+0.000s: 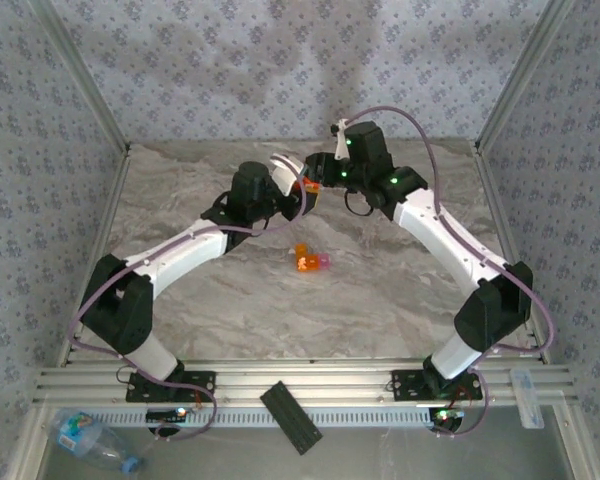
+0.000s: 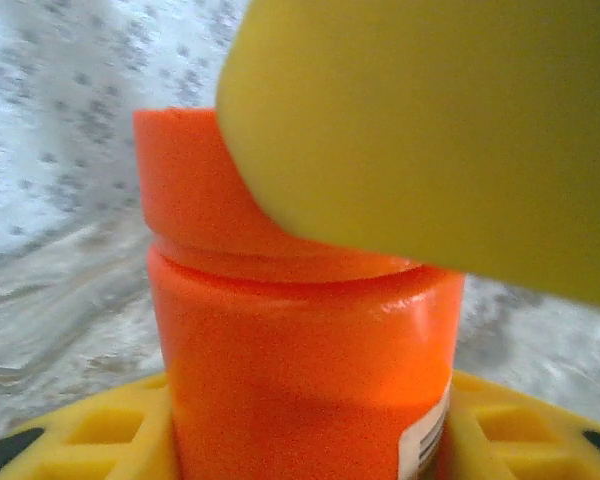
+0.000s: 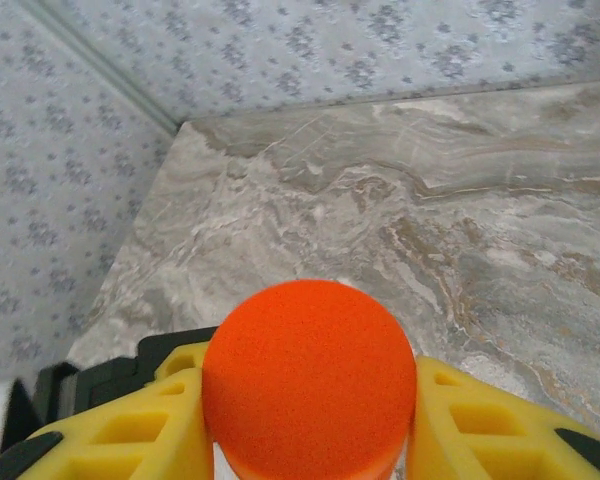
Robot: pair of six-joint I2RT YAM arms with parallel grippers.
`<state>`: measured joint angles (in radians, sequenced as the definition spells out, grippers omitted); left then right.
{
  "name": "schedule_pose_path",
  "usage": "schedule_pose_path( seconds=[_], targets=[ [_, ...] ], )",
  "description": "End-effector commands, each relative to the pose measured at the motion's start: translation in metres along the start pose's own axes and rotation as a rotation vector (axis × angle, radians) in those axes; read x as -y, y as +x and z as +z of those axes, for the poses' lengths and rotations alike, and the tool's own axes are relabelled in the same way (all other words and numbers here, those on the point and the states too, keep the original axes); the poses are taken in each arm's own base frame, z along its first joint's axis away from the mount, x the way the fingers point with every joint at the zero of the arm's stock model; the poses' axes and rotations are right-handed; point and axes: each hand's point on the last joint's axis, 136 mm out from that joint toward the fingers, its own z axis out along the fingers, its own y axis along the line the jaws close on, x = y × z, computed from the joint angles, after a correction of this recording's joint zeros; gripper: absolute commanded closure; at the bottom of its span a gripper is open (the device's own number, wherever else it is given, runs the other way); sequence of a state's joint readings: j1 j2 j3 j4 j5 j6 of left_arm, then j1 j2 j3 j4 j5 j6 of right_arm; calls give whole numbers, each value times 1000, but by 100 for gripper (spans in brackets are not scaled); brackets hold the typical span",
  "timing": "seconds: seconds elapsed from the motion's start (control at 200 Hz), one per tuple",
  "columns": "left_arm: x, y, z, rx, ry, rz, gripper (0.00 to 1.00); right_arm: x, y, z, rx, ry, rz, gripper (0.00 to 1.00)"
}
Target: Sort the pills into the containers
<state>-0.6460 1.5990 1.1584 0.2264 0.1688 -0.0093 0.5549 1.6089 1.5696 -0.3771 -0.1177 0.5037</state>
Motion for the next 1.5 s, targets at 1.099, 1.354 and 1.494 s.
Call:
schedule_pose_path(
  seconds=[1.099,1.354,1.494],
  targets=[
    [57,-70,-43,80,613,-18,100,-23,-30,-86,-53,-477,-318,12],
    [58,-67,-41,68,619,-21,100,-22,-27,-79,-68,-480,-302,21],
    [58,-66,-41,66,620,-19,100,-21,-26,-75,-81,-483,-292,27]
  ],
)
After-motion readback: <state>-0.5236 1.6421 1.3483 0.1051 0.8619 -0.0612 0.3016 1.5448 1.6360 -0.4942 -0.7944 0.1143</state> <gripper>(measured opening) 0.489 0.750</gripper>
